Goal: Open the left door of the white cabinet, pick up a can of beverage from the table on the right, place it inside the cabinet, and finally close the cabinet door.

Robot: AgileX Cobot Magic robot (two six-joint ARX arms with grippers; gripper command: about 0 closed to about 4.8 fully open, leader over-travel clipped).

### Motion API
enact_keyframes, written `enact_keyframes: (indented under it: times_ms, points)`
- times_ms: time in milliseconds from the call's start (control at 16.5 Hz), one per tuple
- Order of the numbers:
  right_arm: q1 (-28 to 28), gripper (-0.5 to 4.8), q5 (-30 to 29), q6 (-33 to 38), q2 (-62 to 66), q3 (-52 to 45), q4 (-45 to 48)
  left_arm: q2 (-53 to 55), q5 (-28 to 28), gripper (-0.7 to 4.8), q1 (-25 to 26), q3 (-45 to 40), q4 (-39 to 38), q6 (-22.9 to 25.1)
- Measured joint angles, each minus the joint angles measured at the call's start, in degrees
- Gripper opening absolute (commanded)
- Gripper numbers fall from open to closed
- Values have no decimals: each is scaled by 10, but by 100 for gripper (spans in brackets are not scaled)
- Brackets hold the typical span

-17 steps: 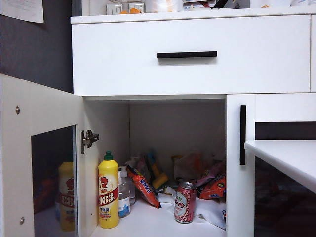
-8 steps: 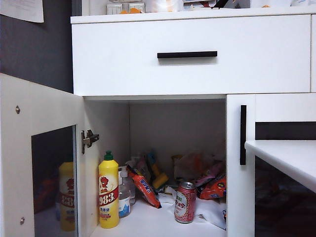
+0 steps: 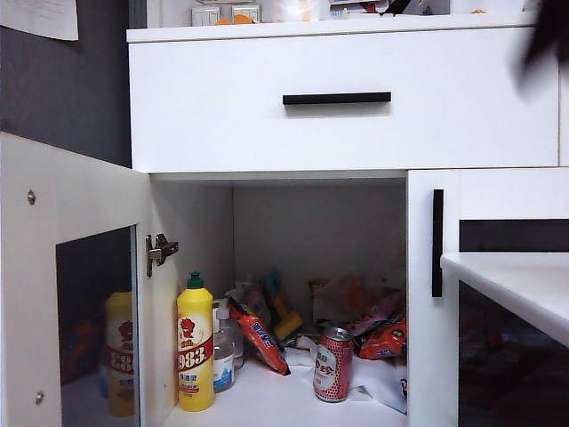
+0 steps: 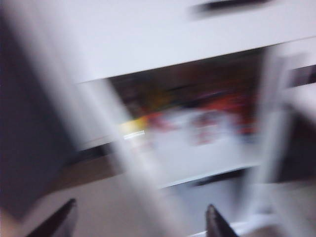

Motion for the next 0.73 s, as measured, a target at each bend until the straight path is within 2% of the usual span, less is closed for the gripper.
enact_keyframes:
  times_ms: [61,121,363,485,727]
  points:
    - [27,368,1,0,17,0,-46,0,-34,341,0,4,-8,1]
    - [54,368,-2,0,28,0,-76,0,-45,341,0,11,-13,2]
    - [153,368,-5,0,44,26,-162,2,-23,340,0,22,-34,-12]
    - [154,368,-3,0,33,57,-167,2,-15,340,0,22,-48,-31]
    - [152,368,-2,0,14,79,-119,2,-6,340,0,22,-51,-33]
